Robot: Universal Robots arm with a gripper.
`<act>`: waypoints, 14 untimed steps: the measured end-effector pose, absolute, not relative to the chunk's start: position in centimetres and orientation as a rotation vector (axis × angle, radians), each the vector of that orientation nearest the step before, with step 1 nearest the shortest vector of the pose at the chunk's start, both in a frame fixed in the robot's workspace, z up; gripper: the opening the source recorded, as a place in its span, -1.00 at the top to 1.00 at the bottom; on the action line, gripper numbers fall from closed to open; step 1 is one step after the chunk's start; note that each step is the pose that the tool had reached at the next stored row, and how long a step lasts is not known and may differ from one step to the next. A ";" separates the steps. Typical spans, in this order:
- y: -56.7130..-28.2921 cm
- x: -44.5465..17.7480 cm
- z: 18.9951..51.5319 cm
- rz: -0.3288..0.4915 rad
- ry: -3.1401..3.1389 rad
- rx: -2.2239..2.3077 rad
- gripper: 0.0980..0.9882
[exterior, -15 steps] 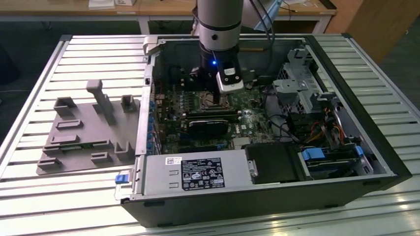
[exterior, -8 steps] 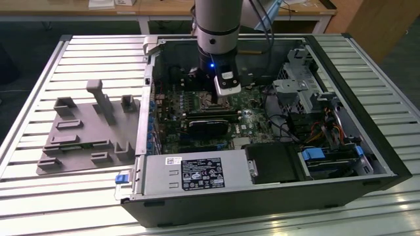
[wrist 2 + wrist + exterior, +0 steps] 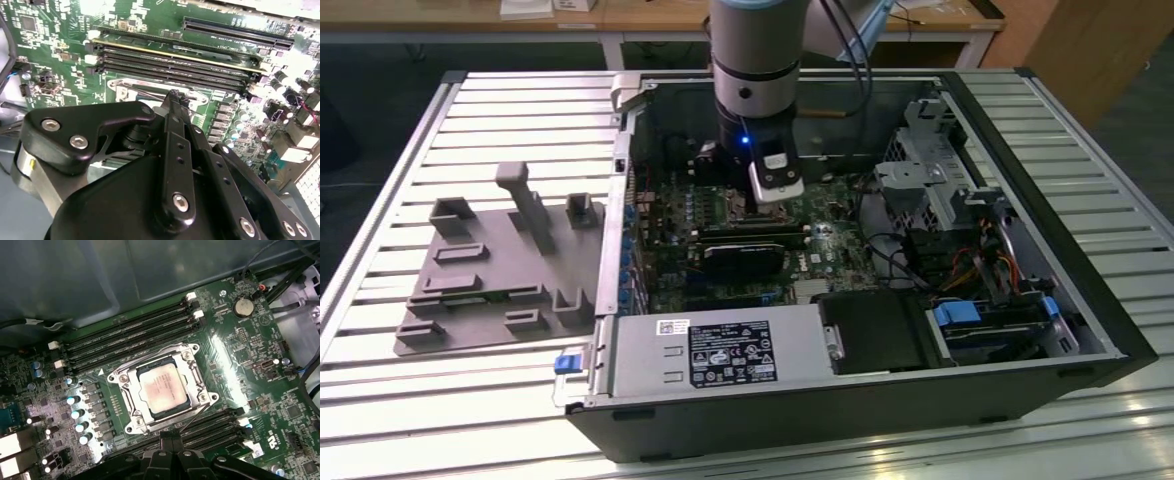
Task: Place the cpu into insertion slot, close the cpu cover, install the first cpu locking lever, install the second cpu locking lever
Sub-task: 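Install the second cpu locking lever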
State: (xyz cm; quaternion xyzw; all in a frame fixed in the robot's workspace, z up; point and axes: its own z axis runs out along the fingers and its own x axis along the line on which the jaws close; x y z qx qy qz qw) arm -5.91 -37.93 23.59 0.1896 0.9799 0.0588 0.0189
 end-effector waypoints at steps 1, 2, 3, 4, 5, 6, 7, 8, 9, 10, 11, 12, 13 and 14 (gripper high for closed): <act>-38.0 -6.0 23.5 0.184 3.042 0.588 0.98; -38.0 -6.1 23.4 0.185 3.042 0.589 0.98; -38.0 -6.2 23.3 0.186 3.042 0.589 0.98; -38.1 -6.3 23.2 0.187 3.042 0.589 0.98; -38.1 -6.3 23.1 0.187 3.042 0.589 0.98; -38.2 -6.4 23.0 0.188 3.042 0.589 0.98; -38.2 -6.5 23.0 0.188 3.042 0.589 0.98; -38.3 -6.6 22.9 0.189 3.042 0.589 0.98; -38.3 -6.7 22.8 0.190 3.042 0.589 0.98; -38.4 -6.8 22.7 0.190 3.042 0.589 0.98; -38.4 -6.9 22.6 0.191 3.043 0.589 0.98; -38.5 -7.0 22.5 0.191 3.043 0.589 0.98; -38.5 -7.1 22.4 0.192 3.043 0.589 0.98; -38.6 -7.1 22.3 0.192 3.043 0.589 0.98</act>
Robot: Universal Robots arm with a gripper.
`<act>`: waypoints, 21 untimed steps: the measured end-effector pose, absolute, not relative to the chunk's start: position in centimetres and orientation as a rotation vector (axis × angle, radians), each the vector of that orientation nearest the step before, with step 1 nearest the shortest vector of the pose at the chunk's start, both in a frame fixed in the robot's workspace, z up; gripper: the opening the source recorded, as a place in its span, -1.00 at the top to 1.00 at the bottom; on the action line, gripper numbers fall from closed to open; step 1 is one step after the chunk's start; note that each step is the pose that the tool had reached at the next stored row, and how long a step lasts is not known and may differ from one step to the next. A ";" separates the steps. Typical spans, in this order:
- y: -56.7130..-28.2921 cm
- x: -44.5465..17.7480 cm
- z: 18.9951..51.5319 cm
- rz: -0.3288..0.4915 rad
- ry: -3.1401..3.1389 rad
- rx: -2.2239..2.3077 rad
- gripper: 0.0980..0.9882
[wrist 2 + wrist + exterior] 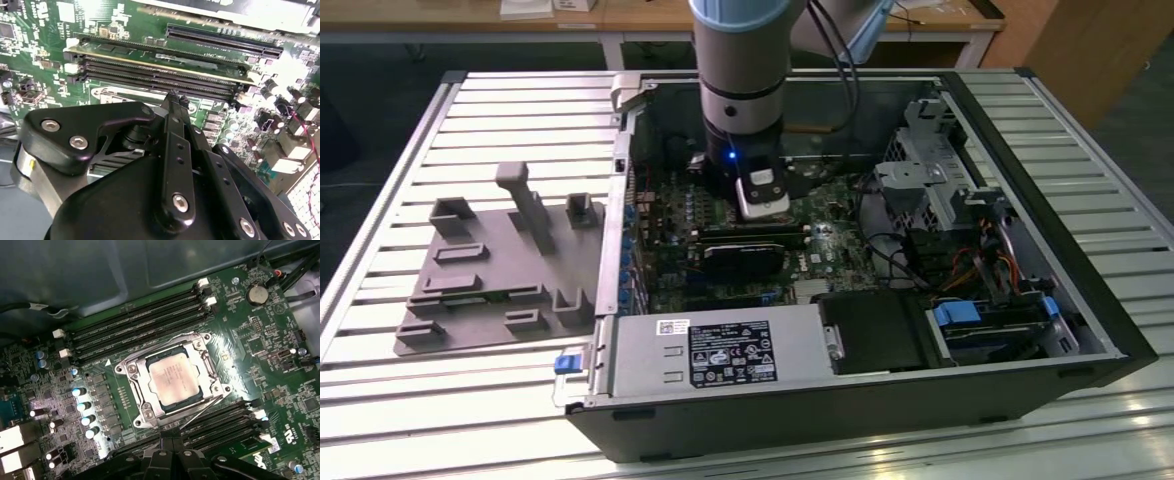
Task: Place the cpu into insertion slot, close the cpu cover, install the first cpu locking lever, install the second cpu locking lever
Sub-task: 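Install the second cpu locking lever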
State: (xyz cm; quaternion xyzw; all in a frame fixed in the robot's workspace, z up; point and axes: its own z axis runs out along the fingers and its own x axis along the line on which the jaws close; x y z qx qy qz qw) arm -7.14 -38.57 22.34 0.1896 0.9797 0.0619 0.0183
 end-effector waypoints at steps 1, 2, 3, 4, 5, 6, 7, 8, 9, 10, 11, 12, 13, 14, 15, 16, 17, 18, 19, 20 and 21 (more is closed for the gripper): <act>-38.7 -7.2 22.3 0.195 3.043 0.589 0.98; -38.8 -7.2 22.2 0.199 3.043 0.589 0.98; -38.8 -7.3 22.2 0.204 3.043 0.589 0.98; -38.9 -7.3 22.2 0.210 3.043 0.590 0.98; -38.9 -7.4 22.1 0.217 3.044 0.590 0.98; -38.9 -7.4 22.1 0.225 3.044 0.590 0.98; -39.0 -7.5 22.0 0.235 3.045 0.591 0.98; -39.0 -7.6 21.9 0.244 3.045 0.591 0.98; -39.0 -7.7 21.9 0.254 3.046 0.591 0.98; -39.1 -7.8 21.8 0.263 3.046 0.592 0.98; -39.2 -7.9 21.8 0.271 3.046 0.592 0.98; -39.2 -7.9 21.7 0.280 3.046 0.592 0.98; -39.3 -8.0 21.6 0.290 3.047 0.593 0.98; -39.4 -8.1 21.6 0.302 3.047 0.593 0.98; -39.5 -8.1 21.5 0.314 3.047 0.593 0.98; -39.5 -8.1 21.5 0.322 3.047 0.594 0.98; -39.5 -8.1 21.5 0.323 3.047 0.594 0.98; -39.5 -8.1 21.5 0.324 3.047 0.594 0.98; -39.5 -8.1 21.5 0.324 3.047 0.594 0.98; -39.5 -8.1 21.5 0.324 3.047 0.593 0.98; -39.5 -8.1 21.5 0.324 3.047 0.591 0.98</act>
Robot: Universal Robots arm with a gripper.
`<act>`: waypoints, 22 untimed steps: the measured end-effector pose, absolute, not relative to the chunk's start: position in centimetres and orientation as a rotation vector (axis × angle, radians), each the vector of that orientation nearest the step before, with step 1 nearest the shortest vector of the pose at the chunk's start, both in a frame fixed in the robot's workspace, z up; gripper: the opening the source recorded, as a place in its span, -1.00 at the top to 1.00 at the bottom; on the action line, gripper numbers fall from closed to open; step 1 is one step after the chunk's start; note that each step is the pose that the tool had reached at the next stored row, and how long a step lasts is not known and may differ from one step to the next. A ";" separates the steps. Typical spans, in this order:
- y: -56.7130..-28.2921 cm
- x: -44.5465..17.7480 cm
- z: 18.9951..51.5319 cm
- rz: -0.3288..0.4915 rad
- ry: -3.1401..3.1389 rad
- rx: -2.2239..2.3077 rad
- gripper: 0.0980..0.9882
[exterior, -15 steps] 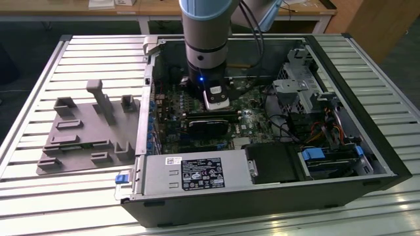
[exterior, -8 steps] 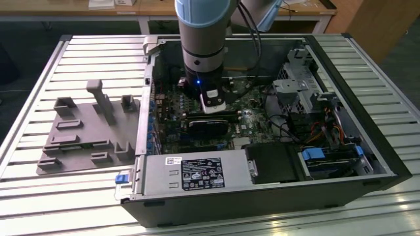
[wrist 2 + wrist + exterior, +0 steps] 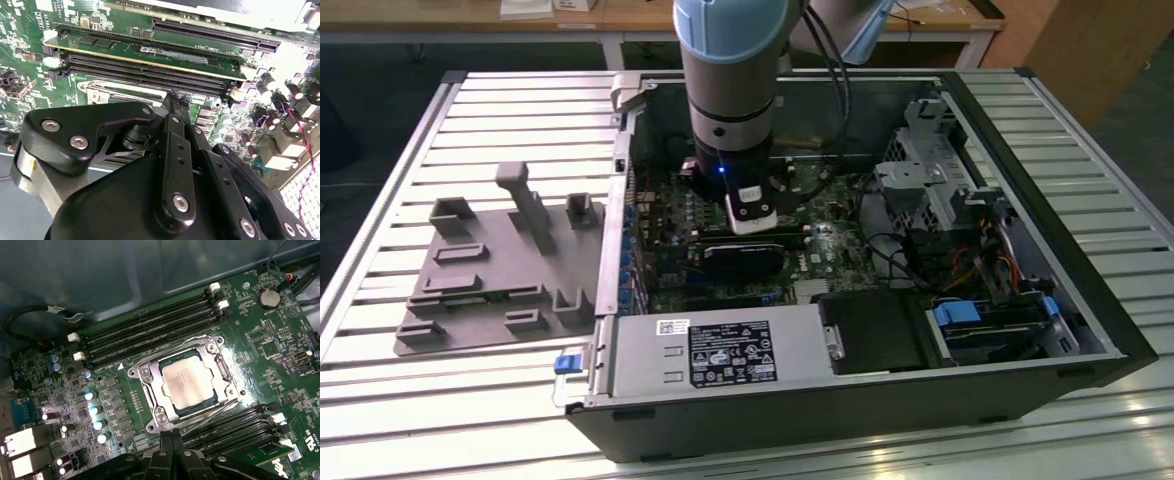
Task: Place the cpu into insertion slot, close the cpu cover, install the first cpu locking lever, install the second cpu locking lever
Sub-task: 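Install the second cpu locking lever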
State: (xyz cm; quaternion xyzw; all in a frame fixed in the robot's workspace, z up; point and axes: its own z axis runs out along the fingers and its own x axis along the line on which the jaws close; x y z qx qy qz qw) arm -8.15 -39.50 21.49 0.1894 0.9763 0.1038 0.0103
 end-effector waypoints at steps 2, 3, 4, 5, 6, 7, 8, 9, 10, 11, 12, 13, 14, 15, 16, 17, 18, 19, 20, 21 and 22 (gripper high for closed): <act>-39.6 -8.1 21.4 0.324 3.048 0.584 0.98; -39.6 -8.1 21.4 0.325 3.048 0.578 0.98; -39.7 -8.1 21.4 0.325 3.048 0.572 0.98; -39.7 -8.1 21.3 0.326 3.049 0.564 0.98; -39.7 -8.1 21.3 0.327 3.050 0.553 0.98; -39.7 -8.1 21.3 0.329 3.052 0.543 0.98; -39.7 -8.1 21.3 0.331 3.053 0.532 0.98; -39.7 -8.2 21.3 0.335 3.054 0.523 0.98; -39.7 -8.2 21.2 0.340 3.054 0.516 0.98; -39.7 -8.2 21.2 0.345 3.054 0.513 0.98; -39.7 -8.2 21.2 0.347 3.054 0.513 0.98; -39.7 -8.2 21.2 0.347 3.054 0.513 0.98; -39.7 -8.2 21.2 0.347 3.054 0.513 0.98; -39.7 -8.2 21.2 0.347 3.054 0.513 0.98; -39.7 -8.2 21.2 0.349 3.054 0.513 0.98; -39.8 -8.2 21.2 0.355 3.052 0.512 0.98; -39.8 -8.2 21.2 0.361 3.049 0.511 0.98; -39.8 -8.3 21.1 0.366 3.047 0.511 0.98; -39.9 -8.3 21.0 0.371 3.044 0.510 0.98; -39.9 -8.4 21.0 0.377 3.042 0.510 0.98; -39.9 -8.5 20.9 0.383 3.040 0.509 0.98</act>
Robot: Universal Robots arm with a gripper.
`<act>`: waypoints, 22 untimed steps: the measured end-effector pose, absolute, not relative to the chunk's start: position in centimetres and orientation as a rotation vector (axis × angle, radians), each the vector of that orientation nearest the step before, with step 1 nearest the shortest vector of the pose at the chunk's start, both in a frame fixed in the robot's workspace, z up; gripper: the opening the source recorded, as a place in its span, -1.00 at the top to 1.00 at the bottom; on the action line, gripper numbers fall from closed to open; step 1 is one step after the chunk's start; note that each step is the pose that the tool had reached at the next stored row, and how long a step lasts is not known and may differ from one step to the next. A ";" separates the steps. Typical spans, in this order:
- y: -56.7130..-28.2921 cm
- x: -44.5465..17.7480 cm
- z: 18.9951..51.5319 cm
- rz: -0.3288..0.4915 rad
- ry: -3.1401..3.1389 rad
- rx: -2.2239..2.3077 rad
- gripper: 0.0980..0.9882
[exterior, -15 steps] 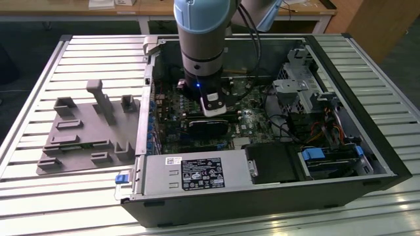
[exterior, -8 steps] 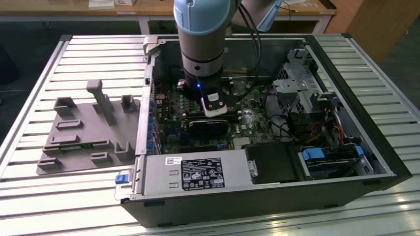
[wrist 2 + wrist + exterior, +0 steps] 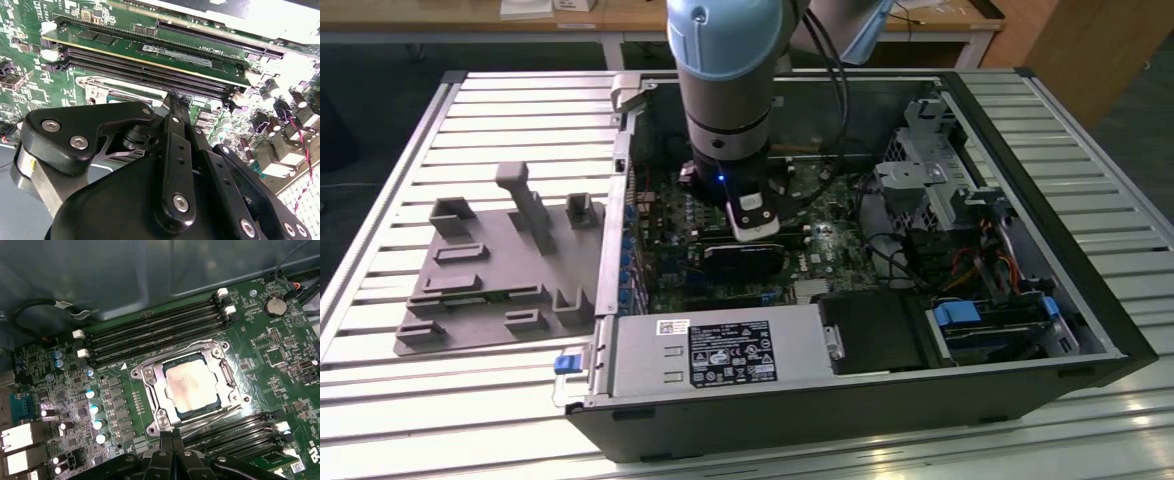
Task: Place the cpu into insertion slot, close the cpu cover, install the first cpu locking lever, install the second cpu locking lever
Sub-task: 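Install the second cpu locking lever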
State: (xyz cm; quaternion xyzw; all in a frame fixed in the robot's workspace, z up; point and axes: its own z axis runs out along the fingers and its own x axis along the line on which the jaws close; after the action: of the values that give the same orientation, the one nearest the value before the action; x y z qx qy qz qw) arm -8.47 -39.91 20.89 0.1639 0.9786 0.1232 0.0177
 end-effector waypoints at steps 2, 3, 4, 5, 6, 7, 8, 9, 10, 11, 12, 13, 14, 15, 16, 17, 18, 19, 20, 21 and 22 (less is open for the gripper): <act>-39.9 -8.8 20.7 0.395 3.035 0.508 0.98; -40.0 -8.9 20.6 0.400 3.033 0.507 0.98; -40.0 -9.1 20.6 0.404 3.031 0.507 0.98; -40.0 -9.3 20.5 0.408 3.029 0.506 0.98; -40.0 -9.4 20.4 0.412 3.027 0.506 0.98; -40.0 -9.5 20.3 0.415 3.025 0.505 0.98; -40.0 -9.6 20.3 0.418 3.023 0.504 0.98; -40.0 -9.6 20.2 0.421 3.021 0.504 0.98; -40.0 -9.7 20.2 0.424 3.019 0.503 0.98; -40.0 -9.7 20.1 0.427 3.018 0.503 0.98; -40.0 -9.7 20.1 0.430 3.016 0.502 0.98; -40.0 -9.7 20.1 0.433 3.015 0.502 0.98; -40.0 -9.7 20.0 0.436 3.014 0.502 0.98; -40.0 -9.7 20.0 0.439 3.014 0.502 0.98; -40.0 -9.7 19.9 0.442 3.013 0.502 0.98; -40.0 -9.7 19.9 0.446 3.012 0.502 0.98; -40.0 -9.7 19.8 0.449 3.011 0.502 0.98; -40.0 -9.7 19.8 0.452 3.011 0.502 0.98; -40.1 -9.7 19.8 0.455 3.010 0.502 0.98; -40.1 -9.7 19.7 0.458 3.009 0.501 0.98; -40.1 -9.7 19.7 0.462 3.008 0.501 0.98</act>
State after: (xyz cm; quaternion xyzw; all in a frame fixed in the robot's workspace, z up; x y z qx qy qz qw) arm -9.72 -40.06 19.67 0.1625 0.9749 0.1497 0.0285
